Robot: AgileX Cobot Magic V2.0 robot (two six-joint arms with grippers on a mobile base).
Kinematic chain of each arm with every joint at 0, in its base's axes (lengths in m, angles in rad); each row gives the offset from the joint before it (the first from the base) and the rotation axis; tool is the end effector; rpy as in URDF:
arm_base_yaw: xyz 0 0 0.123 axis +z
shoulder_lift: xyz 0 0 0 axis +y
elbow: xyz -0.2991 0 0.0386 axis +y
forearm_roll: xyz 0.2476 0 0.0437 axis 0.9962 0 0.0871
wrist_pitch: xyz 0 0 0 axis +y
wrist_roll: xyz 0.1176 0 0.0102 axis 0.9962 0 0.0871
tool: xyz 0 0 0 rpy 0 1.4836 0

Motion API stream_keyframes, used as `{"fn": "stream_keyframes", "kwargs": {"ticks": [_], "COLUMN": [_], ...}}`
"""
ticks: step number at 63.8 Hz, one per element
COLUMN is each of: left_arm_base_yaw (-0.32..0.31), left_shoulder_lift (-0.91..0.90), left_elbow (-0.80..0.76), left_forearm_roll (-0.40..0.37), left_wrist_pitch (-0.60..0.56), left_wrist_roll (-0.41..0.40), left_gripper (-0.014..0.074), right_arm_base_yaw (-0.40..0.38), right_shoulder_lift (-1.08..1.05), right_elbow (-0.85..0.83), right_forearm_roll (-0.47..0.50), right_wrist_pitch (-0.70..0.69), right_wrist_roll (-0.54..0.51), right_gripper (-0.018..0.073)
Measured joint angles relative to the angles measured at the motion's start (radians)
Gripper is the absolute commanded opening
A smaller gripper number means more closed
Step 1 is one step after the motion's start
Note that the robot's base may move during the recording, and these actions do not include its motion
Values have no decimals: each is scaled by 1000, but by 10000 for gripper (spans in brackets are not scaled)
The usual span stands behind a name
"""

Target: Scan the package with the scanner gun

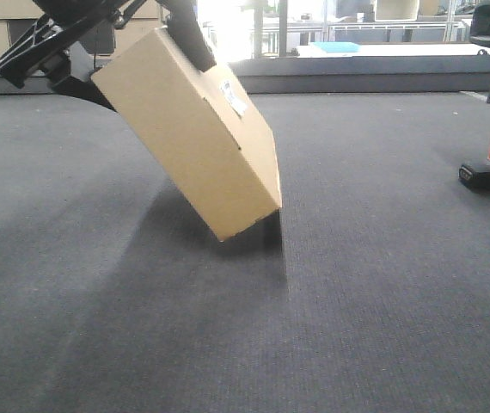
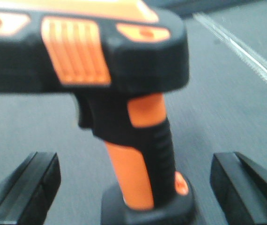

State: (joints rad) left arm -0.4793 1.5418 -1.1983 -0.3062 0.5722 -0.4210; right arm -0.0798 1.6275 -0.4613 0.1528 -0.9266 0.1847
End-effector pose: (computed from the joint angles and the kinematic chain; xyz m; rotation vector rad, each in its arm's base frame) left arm 0.3090 -0.1823 0.2967 -0.1689 2.4892 -0.7202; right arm 0.3067 -0.0389 0.1905 0.3946 1.6821 0.0400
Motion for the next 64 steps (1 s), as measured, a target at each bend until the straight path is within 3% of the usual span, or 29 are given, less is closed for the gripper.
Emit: {"fn": "stream_keyframes", "kwargs": {"ticks": [28,64], "left_arm_base_yaw": [0,0], "left_shoulder_lift": [0,0], "left_elbow": [0,0], "left_forearm_roll": [0,2], "left_wrist_pitch": [2,2], "left_wrist_roll": [0,0], "left_gripper": [-111,-111], "right_arm_base_yaw": [0,0], "right_shoulder_lift": [105,109], "right_elbow": [-64,-162], "right_forearm_roll": [-53,-49], "right_wrist_pitch": [-142,-64], "right_wrist_roll": [50,51], "right_gripper": [561,561]}}
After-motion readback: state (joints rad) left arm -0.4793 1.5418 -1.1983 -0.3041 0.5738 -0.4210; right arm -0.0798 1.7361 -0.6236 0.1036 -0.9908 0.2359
